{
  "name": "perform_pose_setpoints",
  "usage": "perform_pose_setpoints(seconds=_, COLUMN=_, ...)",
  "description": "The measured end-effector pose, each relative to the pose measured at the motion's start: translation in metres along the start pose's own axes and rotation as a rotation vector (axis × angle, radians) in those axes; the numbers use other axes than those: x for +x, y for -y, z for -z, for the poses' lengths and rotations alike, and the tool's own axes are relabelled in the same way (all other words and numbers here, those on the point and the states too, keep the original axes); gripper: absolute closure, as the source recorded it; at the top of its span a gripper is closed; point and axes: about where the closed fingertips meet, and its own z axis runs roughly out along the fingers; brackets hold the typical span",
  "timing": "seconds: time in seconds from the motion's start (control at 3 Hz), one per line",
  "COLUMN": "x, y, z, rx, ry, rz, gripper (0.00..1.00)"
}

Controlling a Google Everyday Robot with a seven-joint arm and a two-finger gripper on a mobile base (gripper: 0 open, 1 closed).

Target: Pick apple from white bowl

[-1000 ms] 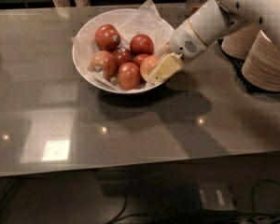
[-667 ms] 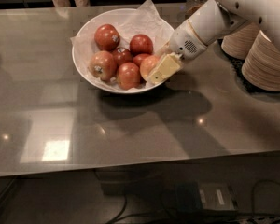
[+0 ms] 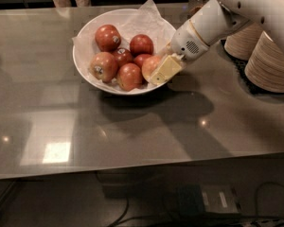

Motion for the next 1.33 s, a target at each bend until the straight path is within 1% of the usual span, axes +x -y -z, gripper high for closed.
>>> perform_pose_setpoints(seconds=0.33, x=-0.001, y=-0.006, z=0.014, rx=0.008, ry=0.072, rz=-0.009, gripper=1.00)
perform_pose_setpoints(seconds=1.0, x=-0.014, y=-0.020, z=0.064, rx=-0.002, ry=0.301, rz=0.001, gripper=1.00)
perform_pose_setpoints(seconds=1.33, x=-0.030, y=-0.026, z=0.079, rx=-0.037, ry=0.370, rz=0.030, gripper=1.00)
